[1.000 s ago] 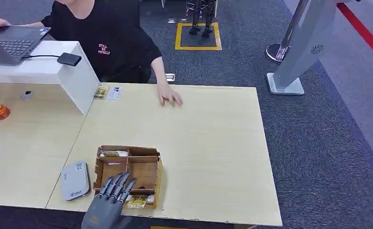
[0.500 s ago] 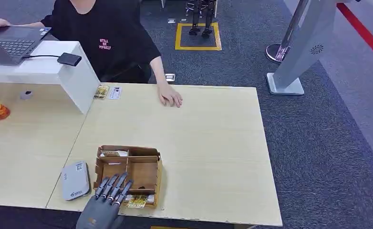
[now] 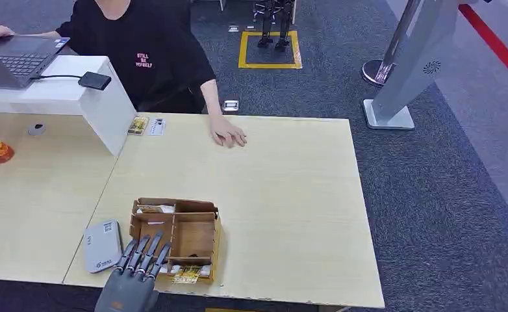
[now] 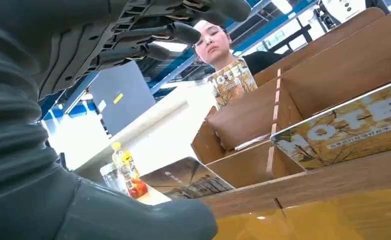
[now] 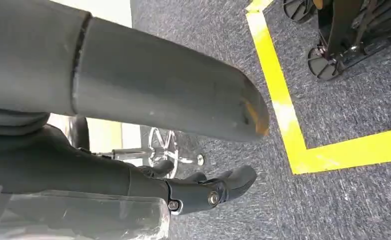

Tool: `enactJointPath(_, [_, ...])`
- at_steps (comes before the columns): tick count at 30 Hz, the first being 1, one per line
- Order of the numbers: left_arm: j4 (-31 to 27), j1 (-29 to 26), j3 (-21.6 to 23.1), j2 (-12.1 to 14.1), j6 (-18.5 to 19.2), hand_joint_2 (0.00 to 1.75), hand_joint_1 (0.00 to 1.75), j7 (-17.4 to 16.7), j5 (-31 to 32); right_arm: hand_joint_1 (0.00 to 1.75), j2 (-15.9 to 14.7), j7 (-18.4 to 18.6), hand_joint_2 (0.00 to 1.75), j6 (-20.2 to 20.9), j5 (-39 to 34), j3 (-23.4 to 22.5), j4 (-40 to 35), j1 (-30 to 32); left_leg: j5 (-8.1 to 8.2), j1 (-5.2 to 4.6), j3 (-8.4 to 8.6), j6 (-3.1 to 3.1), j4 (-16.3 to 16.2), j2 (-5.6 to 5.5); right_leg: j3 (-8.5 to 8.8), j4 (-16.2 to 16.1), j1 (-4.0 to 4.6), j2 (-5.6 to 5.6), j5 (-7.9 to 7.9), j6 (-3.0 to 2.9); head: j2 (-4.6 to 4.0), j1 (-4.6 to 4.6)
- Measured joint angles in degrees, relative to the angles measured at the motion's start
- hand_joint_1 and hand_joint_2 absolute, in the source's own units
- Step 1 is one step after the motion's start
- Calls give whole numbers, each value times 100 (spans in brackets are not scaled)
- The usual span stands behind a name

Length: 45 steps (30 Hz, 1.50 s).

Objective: Pass the card to the sensor for recognition and then transmit it.

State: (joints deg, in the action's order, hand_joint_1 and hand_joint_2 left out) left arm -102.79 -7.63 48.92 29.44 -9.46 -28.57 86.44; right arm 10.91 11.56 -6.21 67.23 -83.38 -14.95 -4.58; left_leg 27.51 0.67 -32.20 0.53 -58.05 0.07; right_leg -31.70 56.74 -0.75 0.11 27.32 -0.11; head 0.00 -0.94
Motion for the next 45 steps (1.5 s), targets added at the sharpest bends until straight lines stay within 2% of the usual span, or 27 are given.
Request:
enactJointPath(3, [0, -1, -2, 0, 46, 175, 3, -20, -13, 0, 4, -7, 0, 0, -4, 0, 0, 0, 0, 0, 0, 0, 0, 0, 0, 0, 0, 0, 0, 0, 0, 0])
enactJointPath(4, [0, -2, -4, 0, 55, 175, 24, -20, -22, 0, 6, -11, 0, 0, -4, 0, 0, 0, 0, 0, 0, 0, 0, 0, 0, 0, 0, 0, 0, 0, 0, 0])
enactJointPath(6, [0, -2, -11, 0, 83, 175, 28, -20, -70, 0, 7, -17, 0, -11, -9, 0, 0, 0, 0, 0, 0, 0, 0, 0, 0, 0, 0, 0, 0, 0, 0, 0])
enactJointPath(8, [0, -4, -28, 0, 124, 175, 42, -20, -112, 0, 7, -17, 0, -22, -11, 0, 0, 0, 0, 0, 0, 0, 0, 0, 0, 0, 0, 0, 0, 0, 0, 0])
enactJointPath(10, [0, -3, -44, 0, 157, 175, 44, -20, -114, 0, 7, -17, 0, -26, -11, 0, 0, 0, 0, 0, 0, 0, 0, 0, 0, 0, 0, 0, 0, 0, 0, 0])
enactJointPath(11, [0, -5, -44, 0, 173, 175, 54, -20, -122, 0, 7, -17, 0, -26, -13, 0, 0, 0, 0, 0, 0, 0, 0, 0, 0, 0, 0, 0, 0, 0, 0, 0])
enactJointPath(12, [0, -8, -46, -2, 175, 175, 54, -20, -125, 0, 7, -17, 0, -31, -15, 0, 0, 0, 0, 0, 0, 0, 0, 0, 0, 0, 0, 0, 0, 0, 0, 0])
enactJointPath(13, [0, -9, -46, -2, 184, 175, 38, -20, -129, 0, 7, -17, 0, -35, -20, 0, 0, 0, 0, 0, 0, 0, 0, 0, 0, 0, 0, 0, 0, 0, 0, 0])
enactJointPath(14, [0, -10, -48, -2, 201, 175, 35, -20, -140, 0, 7, -17, 0, -35, -22, 0, 0, 0, 0, 0, 0, 0, 0, 0, 0, 0, 0, 0, 0, 0, 0, 0])
enactJointPath(19, [0, -15, -50, -7, 216, 175, 37, -22, -173, 0, 7, -17, 0, -35, -28, 0, 0, 0, 0, 0, 0, 0, 0, 0, 0, 0, 0, 0, 0, 0, 0, 0])
enactJointPath(20, [0, -15, -50, -11, 216, 175, 26, -22, -173, 0, 7, -17, 0, -35, -28, 0, 0, 0, 0, 0, 0, 0, 0, 0, 0, 0, 0, 0, 0, 0, 0, 0])
enactJointPath(22, [0, -15, -50, -22, 223, 175, 17, -24, -175, 0, 7, -17, 0, -35, -28, 0, -2, 0, 0, 0, 0, 0, 0, 0, 0, 0, 0, 0, 0, 0, 0, 0])
enactJointPath(30, [0, -16, -52, -57, 280, 175, 35, -39, -212, 0, 7, -17, 0, -37, -44, 0, -2, 0, 0, 0, 0, 0, 0, 0, 0, 0, 0, 0, 0, 0, 0, 2])
enactJointPath(31, [0, -16, -52, -57, 293, 175, 30, -44, -212, 0, 7, -15, 0, -39, -46, 0, 0, 0, 0, 0, 0, 0, 0, 0, 0, 0, 0, 0, 0, 0, 0, 0])
enactJointPath(41, [0, -36, -52, -55, 361, 175, 37, -155, -232, 0, 7, 15, 0, -42, -81, 0, -2, 0, 0, 0, 0, 0, 0, 0, 0, 0, 0, 0, 0, 0, 0, 0])
enactJointPath(45, [2, -43, -52, -55, 391, 175, 33, -179, -234, 0, 7, 15, 0, -44, -83, 0, -2, 1, 0, 0, 0, 0, 0, 0, 0, 0, 0, 0, 0, 0, 0, 0])
